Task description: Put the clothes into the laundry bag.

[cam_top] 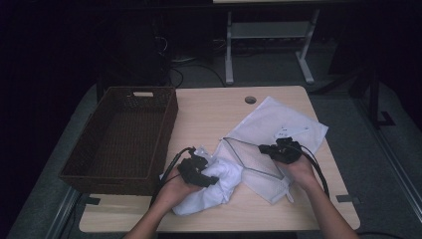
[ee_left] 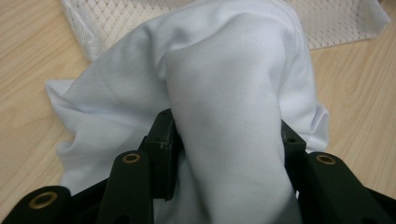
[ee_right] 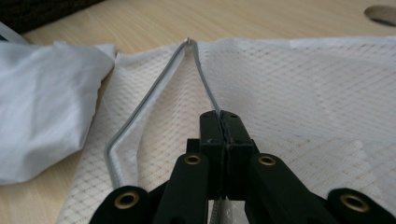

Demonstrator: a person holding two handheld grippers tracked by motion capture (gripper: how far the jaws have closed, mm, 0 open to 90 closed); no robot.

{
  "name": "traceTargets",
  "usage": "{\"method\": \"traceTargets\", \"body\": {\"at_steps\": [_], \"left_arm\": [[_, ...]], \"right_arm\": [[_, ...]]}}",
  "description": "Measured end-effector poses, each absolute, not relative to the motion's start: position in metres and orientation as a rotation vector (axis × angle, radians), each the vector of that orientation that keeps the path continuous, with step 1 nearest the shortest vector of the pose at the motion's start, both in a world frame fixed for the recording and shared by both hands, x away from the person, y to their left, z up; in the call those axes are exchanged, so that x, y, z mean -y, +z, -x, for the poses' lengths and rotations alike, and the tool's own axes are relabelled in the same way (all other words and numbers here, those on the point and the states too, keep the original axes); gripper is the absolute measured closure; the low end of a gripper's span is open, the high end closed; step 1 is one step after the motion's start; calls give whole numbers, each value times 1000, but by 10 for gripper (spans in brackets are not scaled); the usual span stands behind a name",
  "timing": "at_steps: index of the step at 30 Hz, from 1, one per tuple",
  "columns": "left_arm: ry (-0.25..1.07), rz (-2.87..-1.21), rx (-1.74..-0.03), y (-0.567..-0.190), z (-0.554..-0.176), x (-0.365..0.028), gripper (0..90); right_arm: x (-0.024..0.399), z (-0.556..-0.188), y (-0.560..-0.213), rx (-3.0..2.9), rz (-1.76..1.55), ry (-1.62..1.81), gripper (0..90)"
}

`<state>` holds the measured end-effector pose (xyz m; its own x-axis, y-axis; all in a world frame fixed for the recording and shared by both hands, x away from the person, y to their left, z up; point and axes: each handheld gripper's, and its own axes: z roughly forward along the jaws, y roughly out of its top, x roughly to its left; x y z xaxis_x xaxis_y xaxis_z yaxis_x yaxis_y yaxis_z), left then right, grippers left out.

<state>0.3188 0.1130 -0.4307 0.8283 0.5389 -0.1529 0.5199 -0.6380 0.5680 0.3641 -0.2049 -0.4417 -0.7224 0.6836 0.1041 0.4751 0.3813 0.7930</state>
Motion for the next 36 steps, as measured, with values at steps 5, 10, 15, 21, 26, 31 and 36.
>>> {"method": "traceTargets", "body": {"at_steps": [5, 10, 15, 21, 26, 31, 36], "left_arm": [[41, -2391, -773, -431, -319, -113, 529], [46, -2392, -774, -431, -318, -113, 529], [46, -2393, -773, -431, -318, -113, 528], [45, -2390, -775, -431, -318, -113, 529], [45, -2391, -773, -431, -319, -113, 528], [41, -2390, -772, -431, -319, -113, 528], [43, -2386, -775, -431, -319, -113, 529]], "right_arm": [[209, -363, -432, -2364, -1037, 1291, 885], [212, -363, -422, -2346, -1040, 1304, 884], [213, -361, -413, -2321, -1031, 1314, 884], [216, -360, -396, -2279, -1005, 1330, 885], [217, -361, -381, -2249, -990, 1355, 884], [220, -362, -364, -2215, -977, 1399, 884], [221, -360, -350, -2180, -958, 1432, 885]]}}
